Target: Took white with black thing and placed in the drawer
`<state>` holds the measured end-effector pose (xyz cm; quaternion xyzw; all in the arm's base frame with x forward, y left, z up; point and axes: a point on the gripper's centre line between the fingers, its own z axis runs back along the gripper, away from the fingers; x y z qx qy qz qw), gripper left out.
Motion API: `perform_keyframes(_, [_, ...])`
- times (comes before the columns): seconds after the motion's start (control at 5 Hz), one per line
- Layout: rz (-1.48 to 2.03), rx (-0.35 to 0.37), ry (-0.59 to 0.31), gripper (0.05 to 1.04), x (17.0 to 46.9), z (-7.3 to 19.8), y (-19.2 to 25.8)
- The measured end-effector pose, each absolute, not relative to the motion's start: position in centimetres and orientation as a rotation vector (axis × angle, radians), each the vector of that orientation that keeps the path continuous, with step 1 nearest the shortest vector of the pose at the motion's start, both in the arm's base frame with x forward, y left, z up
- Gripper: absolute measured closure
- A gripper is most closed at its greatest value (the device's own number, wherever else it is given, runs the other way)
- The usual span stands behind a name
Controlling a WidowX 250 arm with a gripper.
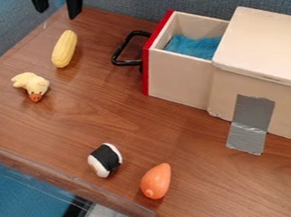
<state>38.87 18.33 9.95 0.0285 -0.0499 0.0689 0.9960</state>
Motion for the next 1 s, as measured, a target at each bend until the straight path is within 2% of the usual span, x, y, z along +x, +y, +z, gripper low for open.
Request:
perform_keyframes(0.2, [0.137,0.035,-0.062,0.082,38.6,8.0,18.1])
perform_keyframes(0.4, [0.076,-0.031,-0.066,0.082,36.2,6.5,15.3])
perform_keyframes(0.6, [-0.031,-0.030,-0.122,0.082,34.3,8.3,11.6])
perform_keyframes(1.0, [-0.248,-0.066,-0.106,0.082,29.8,7.1,4.4])
